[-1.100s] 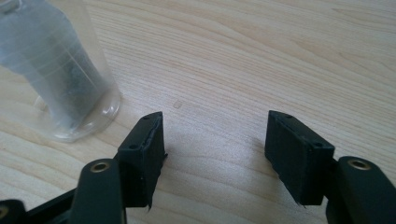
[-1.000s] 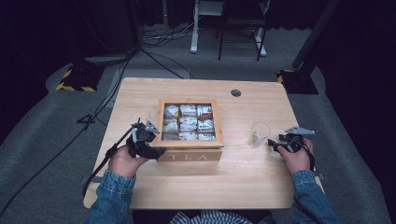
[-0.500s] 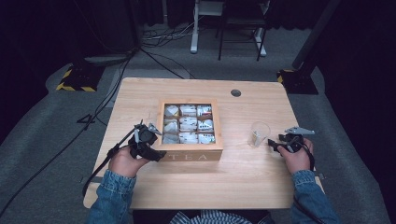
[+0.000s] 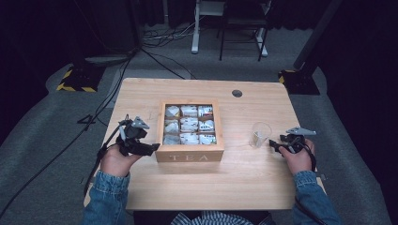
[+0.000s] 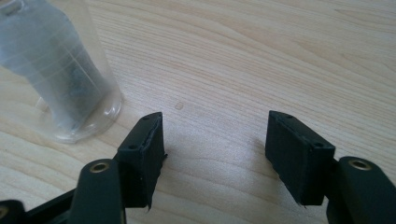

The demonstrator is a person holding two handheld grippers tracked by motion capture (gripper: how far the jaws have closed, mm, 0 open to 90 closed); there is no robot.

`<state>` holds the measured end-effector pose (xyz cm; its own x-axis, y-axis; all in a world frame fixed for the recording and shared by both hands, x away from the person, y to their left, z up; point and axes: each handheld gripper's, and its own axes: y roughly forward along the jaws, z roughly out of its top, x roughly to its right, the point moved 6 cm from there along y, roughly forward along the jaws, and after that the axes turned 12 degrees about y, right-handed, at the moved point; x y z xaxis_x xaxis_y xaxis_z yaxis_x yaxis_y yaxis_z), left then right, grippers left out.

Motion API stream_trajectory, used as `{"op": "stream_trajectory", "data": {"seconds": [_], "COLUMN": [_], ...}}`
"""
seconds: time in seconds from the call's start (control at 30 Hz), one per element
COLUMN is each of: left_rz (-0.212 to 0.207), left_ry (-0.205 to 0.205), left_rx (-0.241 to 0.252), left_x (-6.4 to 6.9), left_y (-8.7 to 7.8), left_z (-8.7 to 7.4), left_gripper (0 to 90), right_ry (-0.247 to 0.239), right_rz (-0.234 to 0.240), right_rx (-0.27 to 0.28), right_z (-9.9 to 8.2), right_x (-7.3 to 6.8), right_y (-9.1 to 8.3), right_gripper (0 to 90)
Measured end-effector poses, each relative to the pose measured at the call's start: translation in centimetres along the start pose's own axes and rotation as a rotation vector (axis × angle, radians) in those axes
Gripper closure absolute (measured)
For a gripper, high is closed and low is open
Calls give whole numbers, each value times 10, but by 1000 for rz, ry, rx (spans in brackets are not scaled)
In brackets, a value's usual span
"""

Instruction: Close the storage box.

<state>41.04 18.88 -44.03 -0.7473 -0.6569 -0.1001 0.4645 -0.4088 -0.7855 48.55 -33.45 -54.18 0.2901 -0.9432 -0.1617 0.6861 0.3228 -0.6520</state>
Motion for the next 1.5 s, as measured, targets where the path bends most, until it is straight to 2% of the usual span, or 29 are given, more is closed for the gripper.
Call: {"op": "stream_trajectory", "data": {"seconds": [0.13,0.27,0.5,0.6,0.77,0.97,1.13,1.23,1.3,1.4,1.5], "left_rz": [46,80,135,184,197,183,171,159,166,184,176], "left_ry": [-41,-108,-160,-189,-201,-214,-223,-243,-248,-237,-215], "left_rx": [32,64,48,41,32,4,13,22,20,9,0], "left_x": [-17,-33,-53,-61,-67,-74,-78,-81,-83,-85,-85], "left_y": [-3,-3,7,14,27,47,59,67,71,76,81], "left_z": [-8,-19,-36,-42,-48,-57,-59,-61,-63,-66,-67], "left_gripper": [311,311,310,305,308,309,309,307,305,294,289], "right_ry": [0,0,-7,-12,-13,-13,-14,-13,-14,-14,-14], "right_rz": [1,4,9,12,14,14,13,13,14,13,14], "right_rx": [0,-1,-3,-5,-6,-6,-6,-6,-6,-6,-6], "right_z": [0,0,0,0,0,0,0,0,0,0,0], "right_x": [0,0,-1,-1,-1,-1,-1,-1,-1,-1,-1], "right_y": [0,0,1,1,1,1,1,1,1,1,1], "right_gripper": [379,374,355,345,341,340,340,340,339,340,339]}}
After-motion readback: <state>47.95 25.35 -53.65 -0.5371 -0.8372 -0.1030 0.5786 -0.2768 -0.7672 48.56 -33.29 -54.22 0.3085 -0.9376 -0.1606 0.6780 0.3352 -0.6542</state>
